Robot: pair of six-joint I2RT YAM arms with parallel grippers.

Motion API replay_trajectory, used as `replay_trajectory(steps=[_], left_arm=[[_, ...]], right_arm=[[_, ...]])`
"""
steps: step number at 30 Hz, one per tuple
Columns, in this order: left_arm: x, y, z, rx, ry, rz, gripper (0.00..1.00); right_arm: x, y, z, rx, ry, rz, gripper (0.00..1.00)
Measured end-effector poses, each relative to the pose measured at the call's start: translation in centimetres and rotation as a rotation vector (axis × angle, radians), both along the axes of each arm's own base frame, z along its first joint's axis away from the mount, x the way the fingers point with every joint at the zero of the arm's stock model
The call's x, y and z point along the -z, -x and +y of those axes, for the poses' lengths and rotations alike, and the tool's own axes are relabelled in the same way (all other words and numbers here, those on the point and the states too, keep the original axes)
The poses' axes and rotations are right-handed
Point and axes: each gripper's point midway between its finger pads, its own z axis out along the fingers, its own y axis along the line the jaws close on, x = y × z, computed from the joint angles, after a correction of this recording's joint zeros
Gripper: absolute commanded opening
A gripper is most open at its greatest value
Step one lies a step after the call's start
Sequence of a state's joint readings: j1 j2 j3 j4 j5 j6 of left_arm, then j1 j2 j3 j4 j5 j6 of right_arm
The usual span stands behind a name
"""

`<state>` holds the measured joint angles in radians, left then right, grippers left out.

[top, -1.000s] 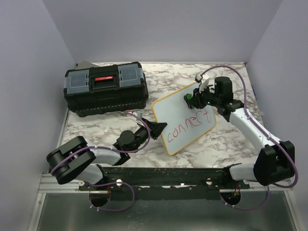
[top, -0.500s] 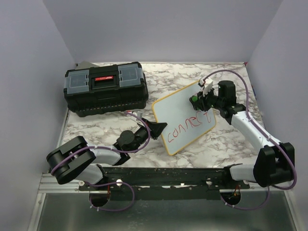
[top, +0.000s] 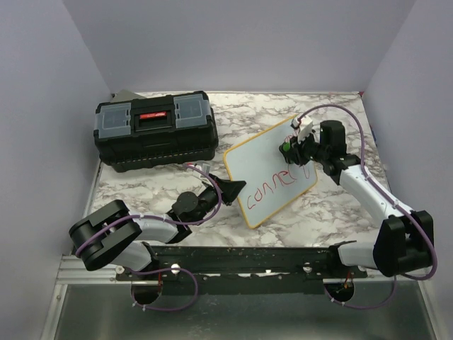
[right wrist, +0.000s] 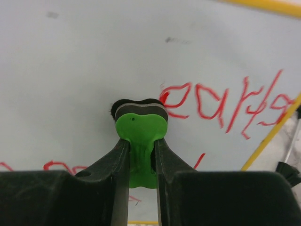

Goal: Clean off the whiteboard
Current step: Erase the whiteboard at the center of the board.

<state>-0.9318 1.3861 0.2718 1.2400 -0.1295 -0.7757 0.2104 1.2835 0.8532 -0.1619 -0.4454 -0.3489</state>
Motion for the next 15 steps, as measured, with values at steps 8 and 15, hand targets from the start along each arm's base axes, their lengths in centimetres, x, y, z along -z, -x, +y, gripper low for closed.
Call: replay_trajectory(steps=[8, 15], left_arm=[[0.1, 0.1, -0.1, 0.006, -0.006, -0.005, 0.0], [0.1, 0.1, -0.1, 0.006, -0.005, -0.002, 0.0]], right_arm=[[-3.7, -4.7, -0.4, 0.149, -0.052, -0.063, 0.01], [-1.1, -2.5, -1.0, 0.109, 0.0, -0.043, 0.01]])
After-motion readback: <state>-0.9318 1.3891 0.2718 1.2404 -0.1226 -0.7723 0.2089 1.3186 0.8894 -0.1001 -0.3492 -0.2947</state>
